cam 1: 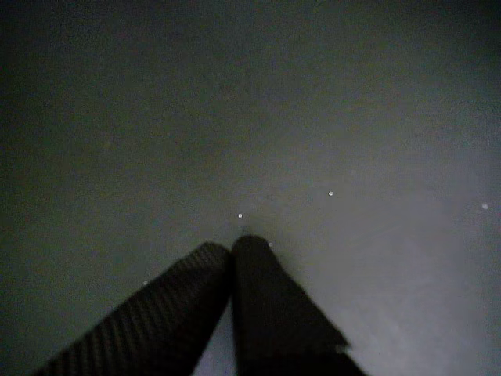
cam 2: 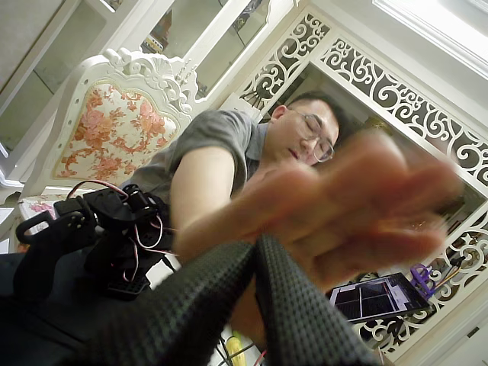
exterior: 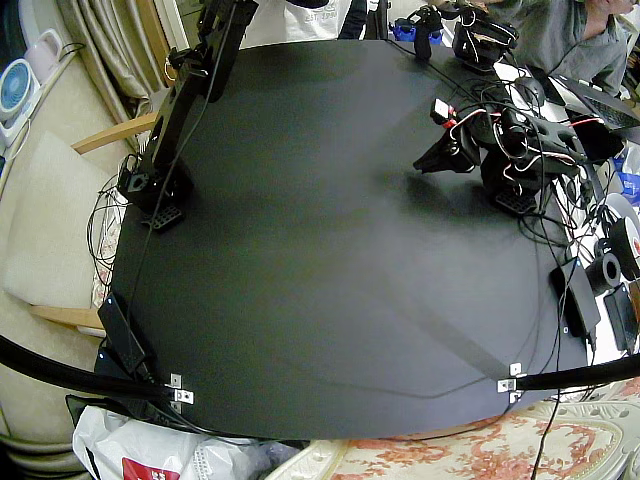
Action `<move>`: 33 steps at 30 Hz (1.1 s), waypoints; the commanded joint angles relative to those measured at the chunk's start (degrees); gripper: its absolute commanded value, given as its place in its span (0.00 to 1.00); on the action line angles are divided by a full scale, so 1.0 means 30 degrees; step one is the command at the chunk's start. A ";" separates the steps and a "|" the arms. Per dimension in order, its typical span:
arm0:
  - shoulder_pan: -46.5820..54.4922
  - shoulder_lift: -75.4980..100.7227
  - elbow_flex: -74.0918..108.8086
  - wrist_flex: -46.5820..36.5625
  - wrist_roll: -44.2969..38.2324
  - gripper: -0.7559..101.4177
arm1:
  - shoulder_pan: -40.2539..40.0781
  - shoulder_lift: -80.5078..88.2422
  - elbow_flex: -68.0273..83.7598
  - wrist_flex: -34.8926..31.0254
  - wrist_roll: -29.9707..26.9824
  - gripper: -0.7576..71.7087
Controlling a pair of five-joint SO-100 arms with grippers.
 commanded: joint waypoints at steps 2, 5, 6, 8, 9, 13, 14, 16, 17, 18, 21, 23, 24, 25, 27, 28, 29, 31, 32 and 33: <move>0.0410 0.0352 0.0264 -0.0234 0.0234 0.01 | 0.0059 0.1816 -0.0762 0.0234 0.0264 0.00; 0.0410 0.0352 0.0264 -0.0234 0.0234 0.01 | 0.1348 0.3398 0.0703 0.1641 0.2695 0.00; 0.0410 0.0352 0.0264 -0.0234 0.0234 0.01 | 0.2285 0.5127 0.2988 0.2051 0.4277 0.00; 0.0410 0.0352 0.0264 -0.0234 0.0234 0.01 | 0.5273 0.7324 0.5361 0.5361 0.8877 0.00; 0.0410 0.0352 0.0264 -0.0234 0.0234 0.01 | 0.6152 0.7559 0.5361 0.6768 1.0283 0.00; 0.0410 0.0352 0.0264 -0.0234 0.0234 0.01 | 0.9844 0.7412 0.5420 1.4912 1.5527 0.00; 0.0410 0.0352 0.0264 -0.0234 0.0234 0.01 | 1.0195 0.7178 0.5244 1.6318 1.5967 0.00; 0.0410 0.0352 0.0264 -0.0234 0.0234 0.01 | 1.1455 0.7090 0.5068 2.0332 1.7285 0.00; 0.0410 0.0352 0.0264 -0.0234 0.0234 0.01 | 1.1660 0.7002 0.4980 2.1445 1.7432 0.00; 0.0410 0.0352 0.0264 -0.0234 0.0234 0.01 | 1.1865 0.6211 0.3545 2.4199 1.7607 0.00; 0.0410 0.0352 0.0264 -0.0234 0.0234 0.01 | 1.1807 0.5039 0.3574 2.7773 1.7637 0.00; 0.0410 0.0352 0.0264 -0.0234 0.0234 0.01 | 1.2949 0.4277 0.4893 2.7773 1.7900 0.00; 0.0410 0.0352 0.0264 -0.0234 0.0234 0.01 | 1.3506 0.4307 0.6240 2.7773 1.7871 0.00; 0.0410 0.0352 0.0264 -0.0234 0.0234 0.01 | 1.3770 0.4570 0.7236 2.7773 1.7900 0.00; 0.0410 0.0352 0.0264 -0.0234 0.0234 0.01 | 1.4385 0.5771 0.8145 2.7773 1.8164 0.00; 0.0410 0.0352 0.0264 -0.0234 0.0234 0.01 | 1.4648 0.6562 0.8555 2.7773 1.8223 0.00; 0.0410 0.0352 0.0264 -0.0234 0.0234 0.01 | 1.4971 0.7676 0.9229 2.7744 1.8223 0.00; 0.0410 0.0352 0.0264 -0.0234 0.0234 0.01 | 1.5205 0.8408 0.6650 2.7744 1.7725 0.00; 0.0410 0.0352 0.0264 -0.0234 0.0234 0.01 | 1.5205 0.8672 0.6621 2.7744 1.7520 0.00; 0.0410 0.0352 0.0264 -0.0234 0.0234 0.01 | 1.5146 0.9639 0.7002 2.7744 1.7344 0.00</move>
